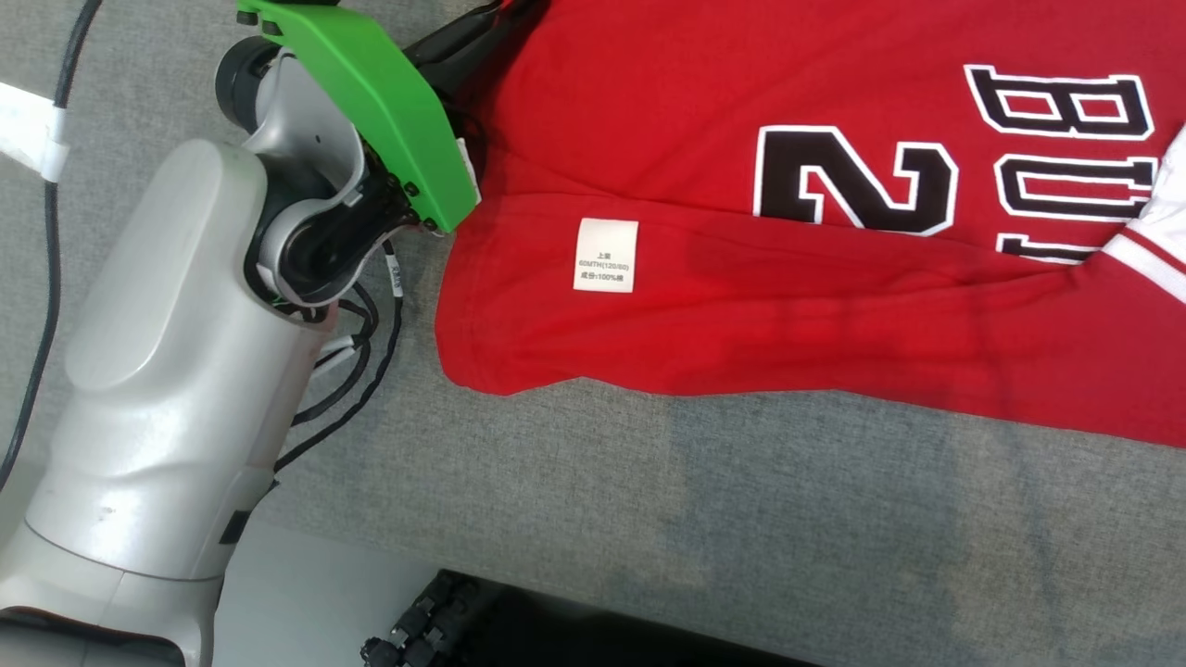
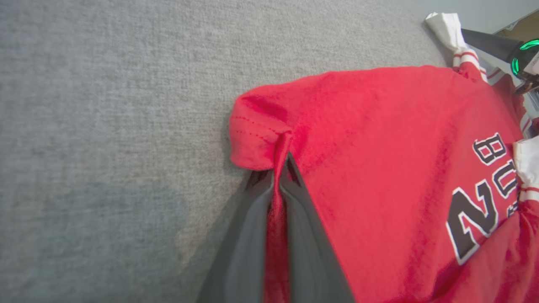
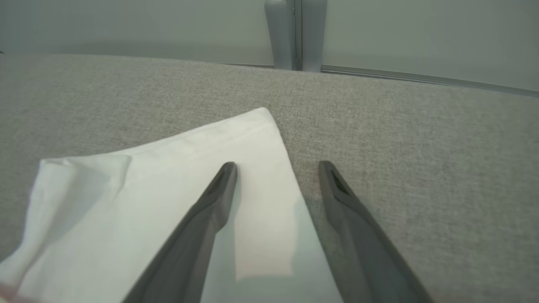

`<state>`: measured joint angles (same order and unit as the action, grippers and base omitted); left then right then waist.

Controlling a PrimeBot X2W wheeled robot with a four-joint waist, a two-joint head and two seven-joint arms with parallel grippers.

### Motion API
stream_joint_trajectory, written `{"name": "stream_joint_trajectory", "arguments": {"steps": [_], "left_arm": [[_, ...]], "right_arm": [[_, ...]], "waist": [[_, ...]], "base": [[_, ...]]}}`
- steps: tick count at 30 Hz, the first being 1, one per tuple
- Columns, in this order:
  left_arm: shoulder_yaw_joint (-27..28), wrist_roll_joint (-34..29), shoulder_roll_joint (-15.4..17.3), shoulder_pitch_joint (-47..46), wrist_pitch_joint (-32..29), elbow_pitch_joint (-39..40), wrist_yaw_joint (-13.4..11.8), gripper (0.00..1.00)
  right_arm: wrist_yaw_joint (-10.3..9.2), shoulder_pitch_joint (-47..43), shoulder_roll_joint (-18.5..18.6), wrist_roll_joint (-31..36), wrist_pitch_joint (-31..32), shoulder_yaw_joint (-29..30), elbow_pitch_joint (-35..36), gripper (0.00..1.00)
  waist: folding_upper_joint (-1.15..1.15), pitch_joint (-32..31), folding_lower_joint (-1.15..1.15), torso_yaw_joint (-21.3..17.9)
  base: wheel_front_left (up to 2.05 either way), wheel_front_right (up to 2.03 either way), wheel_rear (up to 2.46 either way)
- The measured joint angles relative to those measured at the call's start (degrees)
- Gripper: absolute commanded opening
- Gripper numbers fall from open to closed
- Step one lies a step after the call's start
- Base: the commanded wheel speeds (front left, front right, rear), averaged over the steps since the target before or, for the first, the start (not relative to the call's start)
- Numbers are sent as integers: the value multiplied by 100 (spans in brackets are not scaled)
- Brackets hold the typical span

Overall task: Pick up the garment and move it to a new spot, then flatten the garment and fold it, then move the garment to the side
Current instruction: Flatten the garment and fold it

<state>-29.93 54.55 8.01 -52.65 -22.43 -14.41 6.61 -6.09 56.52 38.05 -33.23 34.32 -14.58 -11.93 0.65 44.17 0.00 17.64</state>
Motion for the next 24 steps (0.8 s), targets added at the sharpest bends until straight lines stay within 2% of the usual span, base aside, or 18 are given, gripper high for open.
{"name": "stream_joint_trajectory", "arguments": {"steps": [5,6,7,8,9,14,20,24], "left_arm": [[-107,-42,-170,-49,140,-171,45,0],[-136,-42,-174,-49,157,-190,46,0],[-148,-42,-174,-49,163,-200,47,0],[-160,-42,-174,-49,185,-210,48,0],[-164,-42,-172,-50,188,-215,52,0],[-175,-74,-127,-50,316,-372,97,0],[-80,-123,169,-45,577,-500,97,0],[-60,-203,279,-7,803,-591,97,0]], "right_arm": [[-15,90,-7,102,-111,107,-323,98],[-16,104,-30,101,-152,123,-378,48],[-41,126,-62,97,-152,127,-428,40],[-56,158,-100,89,-152,123,-468,9],[-56,187,-151,88,-154,103,-481,0],[10,233,-435,31,-319,-74,-552,0],[354,340,-662,-25,-544,-265,-472,0],[523,370,-697,-204,-881,-156,-354,0]], "waist": [[0,-8,0,156],[0,-13,0,187],[0,-20,0,215],[0,-28,0,238],[0,-34,0,257],[0,-72,0,247],[0,-144,0,68],[0,-218,0,-94]], "base": [[0,0,0],[0,0,0],[0,0,0],[0,0,0],[0,0,0],[0,0,0],[0,0,0],[0,0,0]]}}
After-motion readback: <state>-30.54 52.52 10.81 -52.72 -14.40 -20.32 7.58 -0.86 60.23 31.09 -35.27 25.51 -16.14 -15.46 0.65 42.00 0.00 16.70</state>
